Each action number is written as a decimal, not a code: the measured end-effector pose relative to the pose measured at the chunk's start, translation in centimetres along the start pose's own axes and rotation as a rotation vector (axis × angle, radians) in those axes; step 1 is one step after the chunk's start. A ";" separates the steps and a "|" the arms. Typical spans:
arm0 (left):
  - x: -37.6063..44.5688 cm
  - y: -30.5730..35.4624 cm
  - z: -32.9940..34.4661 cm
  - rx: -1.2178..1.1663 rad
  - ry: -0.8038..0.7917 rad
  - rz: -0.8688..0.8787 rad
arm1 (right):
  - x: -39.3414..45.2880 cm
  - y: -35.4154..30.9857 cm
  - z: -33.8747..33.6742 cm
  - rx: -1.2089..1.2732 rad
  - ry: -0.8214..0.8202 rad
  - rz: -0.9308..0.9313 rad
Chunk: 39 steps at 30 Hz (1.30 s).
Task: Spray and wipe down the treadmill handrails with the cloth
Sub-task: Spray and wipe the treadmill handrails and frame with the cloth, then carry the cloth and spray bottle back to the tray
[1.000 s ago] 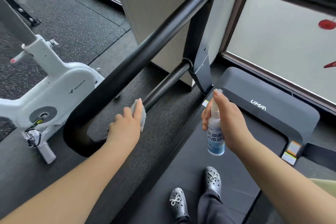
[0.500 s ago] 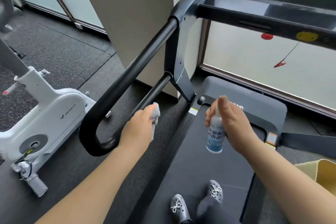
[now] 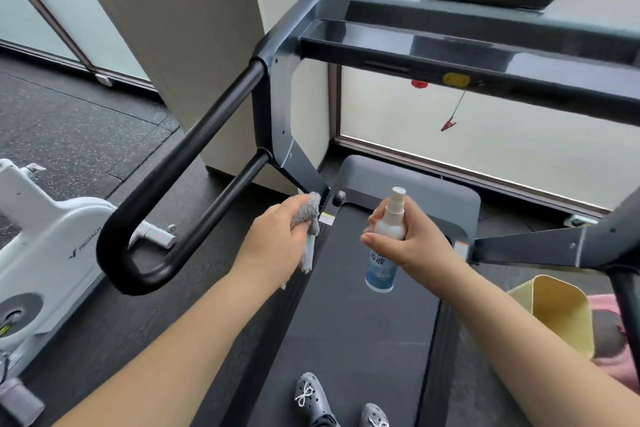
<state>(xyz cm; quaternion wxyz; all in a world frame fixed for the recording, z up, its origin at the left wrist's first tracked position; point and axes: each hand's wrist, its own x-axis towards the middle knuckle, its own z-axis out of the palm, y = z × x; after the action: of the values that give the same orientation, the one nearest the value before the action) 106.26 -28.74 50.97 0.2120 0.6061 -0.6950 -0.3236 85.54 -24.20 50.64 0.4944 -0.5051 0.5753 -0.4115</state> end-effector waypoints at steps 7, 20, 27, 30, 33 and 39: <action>-3.0 4.9 2.7 -0.046 -0.155 0.097 | -5.3 0.9 -2.1 0.056 0.129 -0.013; -8.4 5.0 3.5 0.040 -0.517 0.380 | -16.8 2.9 0.7 -0.043 0.402 0.033; -12.3 4.6 6.3 0.054 -0.565 0.463 | -24.9 5.0 2.3 -0.010 0.574 0.106; -14.7 5.8 7.6 0.082 -0.594 0.531 | -28.3 5.5 2.1 0.019 0.651 0.121; -16.8 7.5 8.8 0.148 -0.628 0.654 | -31.5 5.9 1.9 0.075 0.727 0.125; -22.6 10.4 12.5 0.191 -0.761 0.761 | -39.4 7.2 1.4 0.073 0.861 0.147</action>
<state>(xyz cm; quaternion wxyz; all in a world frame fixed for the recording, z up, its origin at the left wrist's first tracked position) 94.35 -3.61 51.75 -0.0081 0.1685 -0.9191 -0.3561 85.68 15.87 49.43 0.2550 -0.2277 0.7484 -0.5683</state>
